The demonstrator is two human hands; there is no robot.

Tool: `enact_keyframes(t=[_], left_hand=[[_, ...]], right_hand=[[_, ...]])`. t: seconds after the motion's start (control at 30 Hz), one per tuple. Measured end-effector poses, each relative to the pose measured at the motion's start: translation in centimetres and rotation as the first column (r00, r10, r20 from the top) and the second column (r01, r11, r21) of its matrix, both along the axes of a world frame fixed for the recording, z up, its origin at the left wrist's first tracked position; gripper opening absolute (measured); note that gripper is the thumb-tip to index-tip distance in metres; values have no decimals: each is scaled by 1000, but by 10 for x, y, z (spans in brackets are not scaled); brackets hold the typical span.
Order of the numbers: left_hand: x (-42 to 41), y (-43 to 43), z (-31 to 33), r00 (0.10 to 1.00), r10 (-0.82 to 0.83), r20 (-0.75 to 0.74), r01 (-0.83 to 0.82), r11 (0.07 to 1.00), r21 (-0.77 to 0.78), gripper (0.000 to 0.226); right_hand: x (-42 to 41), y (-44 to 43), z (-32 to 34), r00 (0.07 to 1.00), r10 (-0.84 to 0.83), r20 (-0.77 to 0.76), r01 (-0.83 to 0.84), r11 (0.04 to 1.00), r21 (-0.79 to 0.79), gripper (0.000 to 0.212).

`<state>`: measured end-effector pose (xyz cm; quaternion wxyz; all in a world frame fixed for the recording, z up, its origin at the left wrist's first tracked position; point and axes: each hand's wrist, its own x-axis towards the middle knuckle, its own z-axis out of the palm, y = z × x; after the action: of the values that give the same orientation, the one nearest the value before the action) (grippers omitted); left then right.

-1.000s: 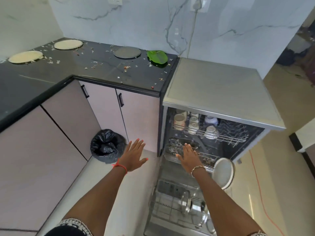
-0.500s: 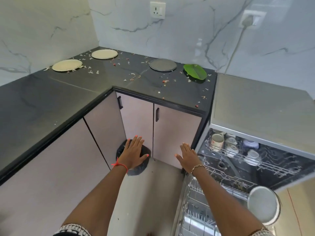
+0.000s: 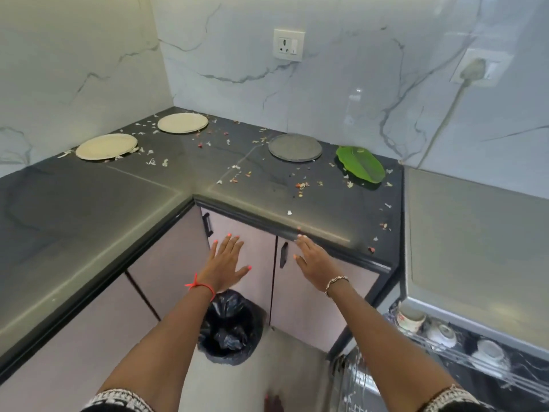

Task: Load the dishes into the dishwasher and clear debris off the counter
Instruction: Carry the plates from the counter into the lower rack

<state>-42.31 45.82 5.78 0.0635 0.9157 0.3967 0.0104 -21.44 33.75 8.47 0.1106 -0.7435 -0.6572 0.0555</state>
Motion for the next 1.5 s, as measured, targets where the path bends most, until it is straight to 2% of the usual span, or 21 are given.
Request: enact_keyframes(t=[0.07,0.13,0.3,0.4,0.5,0.57,0.67,0.8,0.97,1.23,1.37,1.5], left_hand=[[21,31,11,999,3,33,-3,1000,10,71],[41,61,20,997,10,75,-12,1000,23,69],[81,120,30,991,8,131,-9,1000,2,68],[103,158,27,994,13,112,-14,1000,3,72],[126,196,20,994,-2,106,0,1000,14,87],[141,222,18,996,10,91,-10,1000,-3,81],[165,267,14,996,26,82,-23,999,-44,87],[195,327,12,990,48,131,-31,991,-133,71],[226,388,9,996,28,86,-14,986,-167,77],[255,431,-5,998,47,43,-37,977,-210,85],[258,430,-15,996,77,52,-74,995,-70,114],[260,430,-19,992,101,74,-99,995,-28,119]], right_hand=[[19,33,9,1000,12,19,-12,999,41,50],[39,66,17,1000,-19,3,19,998,63,44],[80,131,27,996,-70,-48,72,996,44,40],[106,165,27,989,-129,-78,130,991,16,39],[132,199,27,987,-153,-46,151,988,-34,36],[152,224,25,977,-202,-73,198,978,-61,39],[182,265,23,968,-244,-65,237,967,-95,41],[218,314,28,945,-316,-81,307,946,-107,42],[263,367,29,904,-417,-96,398,901,-170,45],[307,427,25,790,-592,-160,544,797,-261,48],[316,443,17,751,-643,-148,590,755,-286,49],[322,455,8,689,-707,-161,667,705,-242,42]])
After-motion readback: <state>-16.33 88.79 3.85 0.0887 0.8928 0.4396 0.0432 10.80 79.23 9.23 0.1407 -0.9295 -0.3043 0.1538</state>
